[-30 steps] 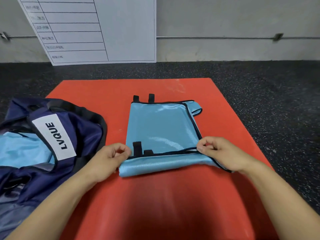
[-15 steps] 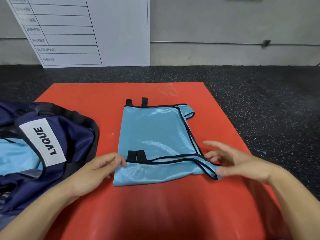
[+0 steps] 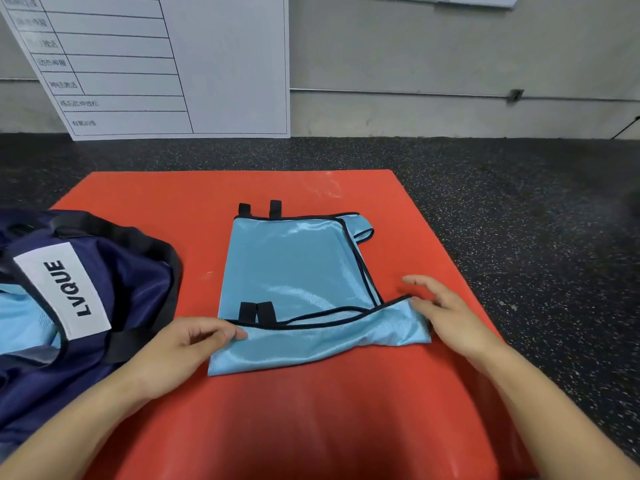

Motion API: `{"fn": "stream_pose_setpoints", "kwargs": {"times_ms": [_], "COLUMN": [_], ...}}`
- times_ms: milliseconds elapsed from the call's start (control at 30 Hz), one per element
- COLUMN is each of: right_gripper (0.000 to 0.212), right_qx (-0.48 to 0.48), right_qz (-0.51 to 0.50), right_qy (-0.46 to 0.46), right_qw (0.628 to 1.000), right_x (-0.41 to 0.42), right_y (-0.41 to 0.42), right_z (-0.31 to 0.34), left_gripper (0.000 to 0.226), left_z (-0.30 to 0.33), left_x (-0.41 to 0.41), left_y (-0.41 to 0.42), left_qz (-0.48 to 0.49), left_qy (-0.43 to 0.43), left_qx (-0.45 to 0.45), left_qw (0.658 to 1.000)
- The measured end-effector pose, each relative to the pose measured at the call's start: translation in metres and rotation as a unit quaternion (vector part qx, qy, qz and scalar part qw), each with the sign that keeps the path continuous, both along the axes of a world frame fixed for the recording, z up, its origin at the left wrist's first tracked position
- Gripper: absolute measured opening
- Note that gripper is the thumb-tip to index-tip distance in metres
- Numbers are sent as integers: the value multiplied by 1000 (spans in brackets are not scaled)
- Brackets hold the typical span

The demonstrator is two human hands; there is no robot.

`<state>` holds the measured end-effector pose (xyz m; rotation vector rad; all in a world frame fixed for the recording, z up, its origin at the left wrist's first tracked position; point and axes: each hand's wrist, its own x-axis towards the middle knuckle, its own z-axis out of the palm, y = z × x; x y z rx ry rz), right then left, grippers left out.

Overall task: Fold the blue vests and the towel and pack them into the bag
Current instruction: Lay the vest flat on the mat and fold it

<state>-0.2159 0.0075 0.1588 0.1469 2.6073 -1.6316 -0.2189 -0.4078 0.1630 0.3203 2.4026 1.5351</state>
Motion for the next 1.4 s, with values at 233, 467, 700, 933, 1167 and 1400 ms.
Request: {"fn": "stream_pose_setpoints", "kwargs": {"times_ms": [233,467,700,933,1167,1400], "right_gripper": [33,33,27,26,29,40], "right_qx": [35,122,82,98,6,-15], "right_qz": [227,245,234,230,186,155], "right_qy": [-85,-37,-40,-45,-47,-28], "right_qw": [970,961,968,967,981,987], "right_x": [10,-3,-11,-13,-10,-14], "right_y": [2,-11,-17,-16,-10,-9], "right_z": [29,17,4,-2,2,-3], "left_gripper": [23,23,15,17,15,43], "left_z": [11,7,-6,-11,-14,-19], "left_x": [1,-2,-3,-5,-7,-9], "left_y": [3,4,-2,-4,-5,-5], "left_qz": [-97,-41,-44,-40,-34,45], "left_qy": [-42,30,15,15,28,37], "left_qx": [-45,-44,-52,-42,-20,30], "left_qw": [993,998,998,998,999,998]}}
